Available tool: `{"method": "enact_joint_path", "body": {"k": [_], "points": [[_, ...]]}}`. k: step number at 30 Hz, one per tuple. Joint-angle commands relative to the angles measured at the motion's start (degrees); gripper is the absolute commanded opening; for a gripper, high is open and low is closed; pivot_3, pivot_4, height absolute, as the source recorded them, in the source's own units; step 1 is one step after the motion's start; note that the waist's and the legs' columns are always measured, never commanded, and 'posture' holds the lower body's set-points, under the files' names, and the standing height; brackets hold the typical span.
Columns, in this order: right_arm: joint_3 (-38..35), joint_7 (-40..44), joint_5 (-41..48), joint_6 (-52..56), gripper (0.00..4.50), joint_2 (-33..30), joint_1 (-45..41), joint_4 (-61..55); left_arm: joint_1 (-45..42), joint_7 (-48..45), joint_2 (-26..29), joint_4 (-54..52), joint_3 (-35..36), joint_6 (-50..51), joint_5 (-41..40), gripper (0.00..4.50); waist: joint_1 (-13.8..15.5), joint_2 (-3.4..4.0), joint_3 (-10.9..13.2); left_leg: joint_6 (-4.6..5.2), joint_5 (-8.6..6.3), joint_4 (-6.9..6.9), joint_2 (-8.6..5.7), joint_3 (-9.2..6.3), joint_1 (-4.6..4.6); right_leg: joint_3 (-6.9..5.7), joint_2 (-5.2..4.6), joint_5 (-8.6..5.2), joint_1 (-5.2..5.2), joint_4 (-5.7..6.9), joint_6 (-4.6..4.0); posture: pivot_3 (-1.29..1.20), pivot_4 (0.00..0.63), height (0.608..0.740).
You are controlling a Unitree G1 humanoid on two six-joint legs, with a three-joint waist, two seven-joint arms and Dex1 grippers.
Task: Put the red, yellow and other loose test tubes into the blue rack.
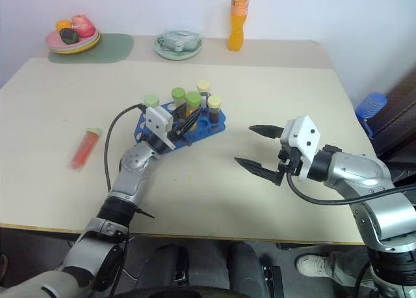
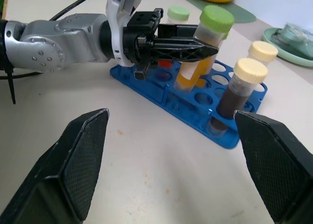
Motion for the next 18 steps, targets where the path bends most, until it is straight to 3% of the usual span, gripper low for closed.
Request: {"method": "enact_joint_path", "body": {"k": [1,9,12,16,18], "points": [[-2.21,-0.52,1.07,-0.79,4.2,-0.5,0.07,-2.59,-0.82,-1.47,-0.69,0.17,0.74,-1.9,0.1,0.79,0.0,0.0,0.0,0.0,0.0,0.0,0.0,0.0,0.0,0.0,0.0,0.0,0.0,0.0,0.0,0.0,0.15,0.74],[-1.56,-2.02,0.78,-1.23,4.2,0.61,0.05,-2.67,-1.51,-4.47,-1.39,4.2,2.48,-2.09,-1.5,0.79,0.0,0.0,0.0,0.03,-0.02,0.0,0.0,0.0,0.0,-0.01,0.0,0.0,0.02,-0.02,0.0,0.0,0.15,0.74],[-1.4,-2.21,0.65,-1.69,4.2,0.96,0.07,-2.36,-0.82,-8.57,-1.7,3.03,3.42,0.63,-5.17,2.19,-0.03,0.0,0.0,0.03,-0.02,0.0,0.0,0.0,0.0,-0.01,0.0,0.0,0.02,-0.02,0.0,0.0,0.15,0.74],[-1.11,-2.42,0.38,-2.36,4.2,1.68,0.21,-2.04,-0.58,-7.75,-1.07,1.77,3.88,0.21,-3.55,4.22,-0.03,0.0,0.0,0.03,-0.02,0.0,0.0,-0.01,0.0,-0.01,0.0,0.0,0.01,-0.02,0.0,0.0,0.15,0.74],[-0.87,-2.49,0.16,-2.83,4.2,2.02,0.51,-1.99,-0.21,-8.08,-0.69,0.27,4.12,0.94,-4.1,4.42,-0.06,0.0,0.0,0.03,-0.02,0.0,0.0,-0.01,0.0,-0.01,0.0,0.0,0.01,-0.02,0.0,0.0,0.15,0.74]]}}
